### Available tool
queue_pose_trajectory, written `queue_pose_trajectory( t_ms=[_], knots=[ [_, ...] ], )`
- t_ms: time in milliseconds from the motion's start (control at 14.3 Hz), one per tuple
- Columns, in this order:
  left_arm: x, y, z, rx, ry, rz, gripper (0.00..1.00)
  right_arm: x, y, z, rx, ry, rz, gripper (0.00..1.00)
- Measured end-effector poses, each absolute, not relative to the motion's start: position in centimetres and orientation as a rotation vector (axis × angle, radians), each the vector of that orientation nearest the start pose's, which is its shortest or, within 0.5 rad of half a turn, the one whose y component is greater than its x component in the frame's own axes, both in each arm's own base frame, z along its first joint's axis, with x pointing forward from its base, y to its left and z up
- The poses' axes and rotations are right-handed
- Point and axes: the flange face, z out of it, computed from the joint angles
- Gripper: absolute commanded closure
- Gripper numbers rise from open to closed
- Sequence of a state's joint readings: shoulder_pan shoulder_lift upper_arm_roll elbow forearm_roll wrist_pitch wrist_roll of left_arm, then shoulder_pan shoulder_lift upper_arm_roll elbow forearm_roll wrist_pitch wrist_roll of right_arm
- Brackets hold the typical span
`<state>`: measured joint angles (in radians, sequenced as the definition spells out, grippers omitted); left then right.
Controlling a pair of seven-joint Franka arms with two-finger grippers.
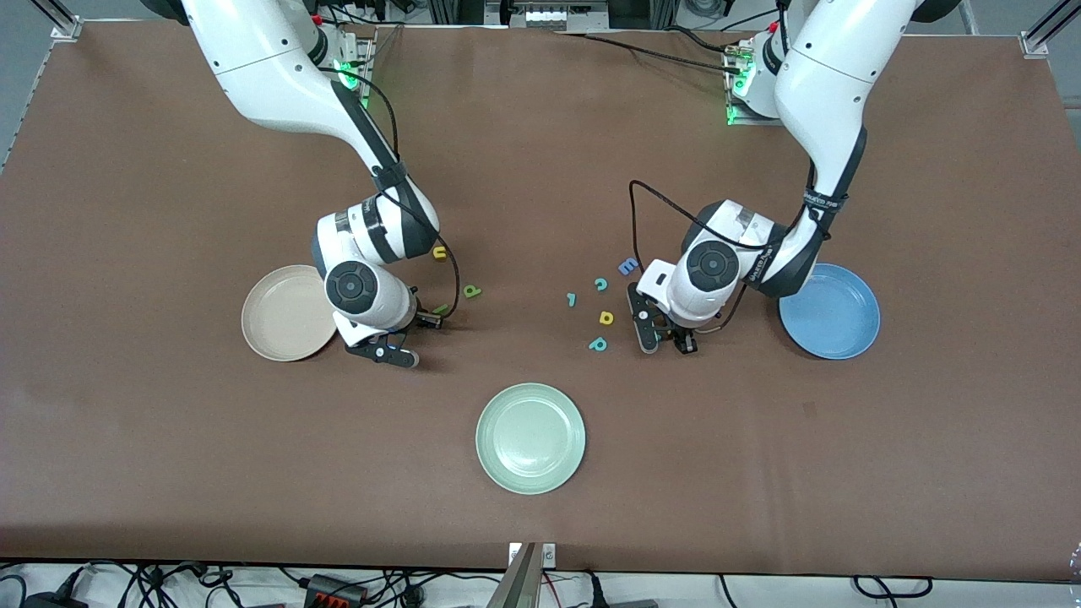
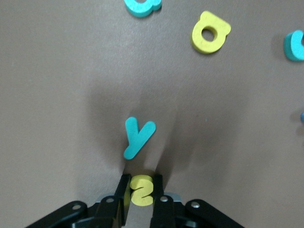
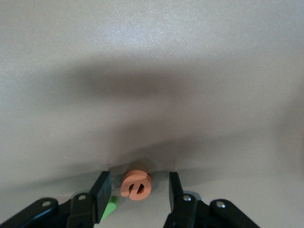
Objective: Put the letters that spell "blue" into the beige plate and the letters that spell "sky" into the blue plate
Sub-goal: 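Drop orange 'e' on the beige plate while the left gripper drops '2' on blue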
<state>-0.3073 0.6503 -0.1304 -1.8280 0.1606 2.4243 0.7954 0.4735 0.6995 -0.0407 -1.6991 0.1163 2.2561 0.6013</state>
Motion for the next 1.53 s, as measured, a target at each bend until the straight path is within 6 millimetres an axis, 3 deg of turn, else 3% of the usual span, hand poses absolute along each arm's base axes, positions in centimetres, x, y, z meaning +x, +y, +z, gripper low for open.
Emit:
queue_pose_trajectory(
  t_ms=[349, 558, 697, 837, 1046, 1185, 1394, 1464, 1534],
  knots=[
    [58.6, -26.3, 18.4, -2.455, 1.931, 0.099, 0.99, 59.6, 28.1, 17.6, -3.131, 0.380, 0.244, 0.72],
    [59.0, -24.6, 22.7, -2.482, 1.867, 0.212, 0.99, 59.6, 28.2, 17.6, -3.130, 0.378, 0.242, 0.84],
    [59.2, -21.5, 26.3, -2.529, 1.773, 0.328, 0.99, 59.6, 28.2, 17.6, -3.130, 0.377, 0.242, 0.85],
    [59.9, -16.7, 28.4, -2.585, 1.667, 0.399, 0.99, 59.6, 28.2, 17.7, -3.130, 0.376, 0.241, 0.85],
    [61.2, -7.8, 28.2, -2.688, 1.498, 0.441, 0.99, 60.4, 27.3, 18.6, -3.131, 0.356, 0.225, 0.85],
    [61.2, -4.8, 27.5, -2.681, 1.459, 0.470, 0.99, 61.3, 24.3, 19.7, -3.160, 0.315, 0.277, 0.85],
    [60.7, -3.4, 25.9, -2.644, 1.451, 0.444, 0.96, 62.8, 16.7, 22.5, -3.174, 0.224, 0.399, 0.85],
    [60.1, -2.6, 24.7, -2.655, 1.447, 0.415, 0.88, 63.1, 14.4, 23.4, -3.163, 0.196, 0.431, 0.85],
    [59.4, -1.9, 23.3, -2.666, 1.444, 0.380, 0.54, 63.2, 12.2, 24.1, -3.151, 0.170, 0.457, 0.85]
  ],
)
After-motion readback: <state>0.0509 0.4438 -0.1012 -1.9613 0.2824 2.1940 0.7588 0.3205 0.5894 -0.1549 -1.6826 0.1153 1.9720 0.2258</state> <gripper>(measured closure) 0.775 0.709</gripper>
